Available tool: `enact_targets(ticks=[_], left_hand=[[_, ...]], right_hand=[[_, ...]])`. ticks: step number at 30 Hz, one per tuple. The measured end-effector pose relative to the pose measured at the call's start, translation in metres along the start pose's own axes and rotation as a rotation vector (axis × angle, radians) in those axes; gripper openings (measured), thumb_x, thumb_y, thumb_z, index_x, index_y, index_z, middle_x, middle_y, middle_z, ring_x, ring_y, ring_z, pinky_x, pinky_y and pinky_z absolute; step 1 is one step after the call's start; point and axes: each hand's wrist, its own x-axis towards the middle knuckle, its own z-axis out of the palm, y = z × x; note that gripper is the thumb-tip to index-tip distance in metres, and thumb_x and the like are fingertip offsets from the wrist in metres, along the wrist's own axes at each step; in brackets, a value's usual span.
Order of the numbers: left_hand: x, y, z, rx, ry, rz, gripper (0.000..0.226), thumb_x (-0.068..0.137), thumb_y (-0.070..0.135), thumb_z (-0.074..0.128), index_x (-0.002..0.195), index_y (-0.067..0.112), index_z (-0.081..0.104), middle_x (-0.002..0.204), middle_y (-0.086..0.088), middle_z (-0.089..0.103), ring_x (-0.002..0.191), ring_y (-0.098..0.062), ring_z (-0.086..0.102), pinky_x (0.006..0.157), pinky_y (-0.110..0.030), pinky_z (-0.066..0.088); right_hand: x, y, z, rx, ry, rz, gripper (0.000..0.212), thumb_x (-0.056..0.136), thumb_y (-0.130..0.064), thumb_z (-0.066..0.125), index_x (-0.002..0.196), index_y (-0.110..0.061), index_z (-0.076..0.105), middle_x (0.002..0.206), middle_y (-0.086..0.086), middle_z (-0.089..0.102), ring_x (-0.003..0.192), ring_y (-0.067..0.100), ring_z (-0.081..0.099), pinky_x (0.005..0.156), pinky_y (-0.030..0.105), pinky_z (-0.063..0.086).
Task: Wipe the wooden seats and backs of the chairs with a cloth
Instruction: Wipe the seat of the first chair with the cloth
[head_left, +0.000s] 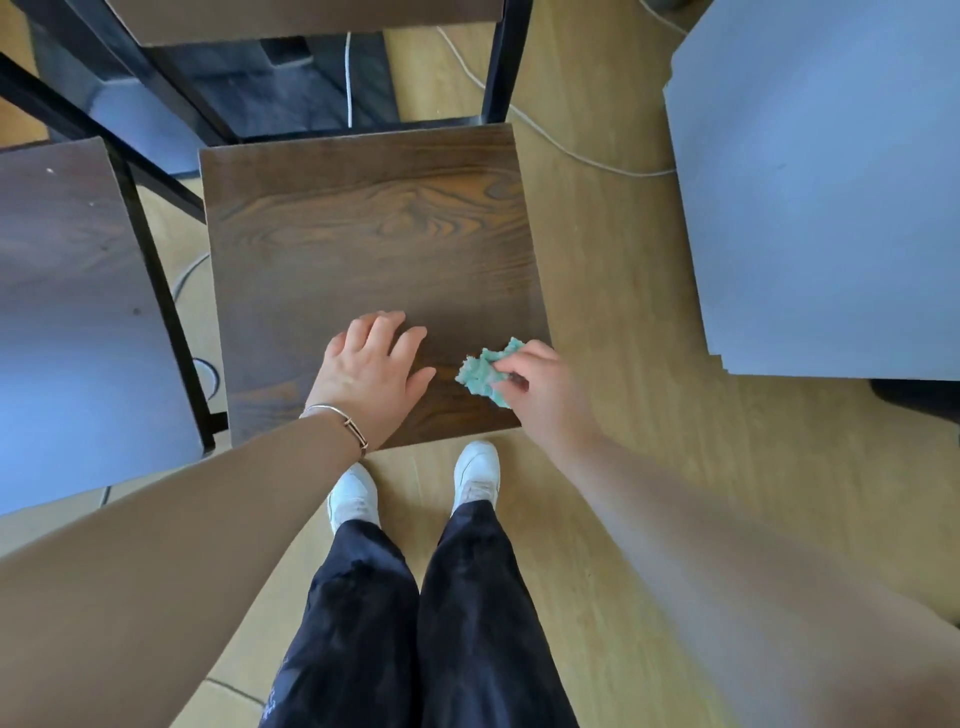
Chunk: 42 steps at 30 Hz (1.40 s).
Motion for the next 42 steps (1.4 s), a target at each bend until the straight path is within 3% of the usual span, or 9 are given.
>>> enact_targets(ticks=[3,7,14,21,30,34,37,42], left_hand=[[0.020,-0.006,-0.011,-0.014,0.078,-0.018,0.048,0.091,0.042,0.054,0.130,0.014,0.054,0.134,-0.013,0.050,0.119,-0.038,0.045,0.089,-0.053,0.045],[0.050,-0.008,-0.020,-0.014,0.139,-0.019,0.049,0.090,0.042,0.054,0.129,0.013,0.054,0.133,-0.014,0.051,0.117,-0.039,0.046,0.087,-0.053,0.046],[0.093,-0.005,-0.025,-0.048,0.187,-0.052,0.052,0.091,0.044,0.049,0.133,0.013,0.051,0.138,-0.014,0.047,0.120,-0.038,0.046,0.090,-0.052,0.046],[0.118,-0.015,-0.025,-0.049,0.198,-0.025,0.051,0.092,0.045,0.048,0.132,0.013,0.050,0.140,-0.014,0.045,0.120,-0.039,0.045,0.091,-0.052,0.045],[0.121,-0.012,-0.029,-0.077,0.135,-0.040,0.053,0.094,0.045,0.044,0.136,0.012,0.047,0.143,-0.014,0.041,0.124,-0.040,0.040,0.095,-0.054,0.041],[0.116,-0.002,-0.029,-0.064,0.100,-0.019,0.053,0.095,0.045,0.045,0.138,0.013,0.045,0.144,-0.014,0.040,0.125,-0.040,0.038,0.096,-0.054,0.039],[0.106,0.008,-0.025,-0.058,0.087,0.008,0.054,0.095,0.046,0.046,0.138,0.013,0.046,0.142,-0.013,0.041,0.123,-0.040,0.040,0.095,-0.054,0.040],[0.078,0.025,-0.010,-0.055,0.048,0.042,0.053,0.095,0.046,0.044,0.137,0.013,0.046,0.141,-0.014,0.043,0.122,-0.040,0.041,0.094,-0.054,0.040]], right_hand=[[0.061,-0.006,-0.027,0.040,0.110,0.015,0.015,0.082,-0.011,0.073,0.097,-0.008,0.075,0.096,0.001,0.063,0.072,0.010,0.055,0.067,0.015,0.035],[0.150,-0.016,-0.061,0.013,0.143,0.001,0.025,0.090,-0.017,0.068,0.113,-0.009,0.072,0.109,0.002,0.060,0.089,0.013,0.058,0.078,0.016,0.040],[0.255,-0.028,-0.086,-0.045,0.181,-0.014,0.024,0.092,-0.020,0.064,0.111,-0.007,0.071,0.111,0.007,0.059,0.092,0.021,0.062,0.084,0.036,0.053],[0.283,-0.020,-0.077,-0.103,0.094,-0.013,0.025,0.092,-0.021,0.067,0.114,-0.011,0.071,0.113,0.006,0.062,0.096,0.020,0.062,0.083,0.028,0.051],[0.228,0.008,-0.062,-0.042,0.027,-0.042,0.018,0.088,-0.016,0.071,0.105,-0.011,0.074,0.105,-0.002,0.063,0.084,0.008,0.057,0.069,0.003,0.037],[0.174,0.027,-0.055,-0.014,-0.013,-0.059,0.017,0.086,-0.012,0.074,0.102,-0.009,0.076,0.098,-0.006,0.061,0.077,0.007,0.056,0.069,0.002,0.035],[0.129,0.036,-0.049,0.010,-0.011,-0.083,0.014,0.083,-0.007,0.074,0.097,-0.007,0.077,0.096,0.001,0.067,0.071,0.007,0.054,0.065,0.002,0.036],[0.054,0.044,-0.042,-0.010,-0.082,-0.008,0.016,0.086,-0.008,0.068,0.099,-0.010,0.077,0.102,-0.002,0.067,0.077,0.008,0.055,0.065,0.005,0.037]])
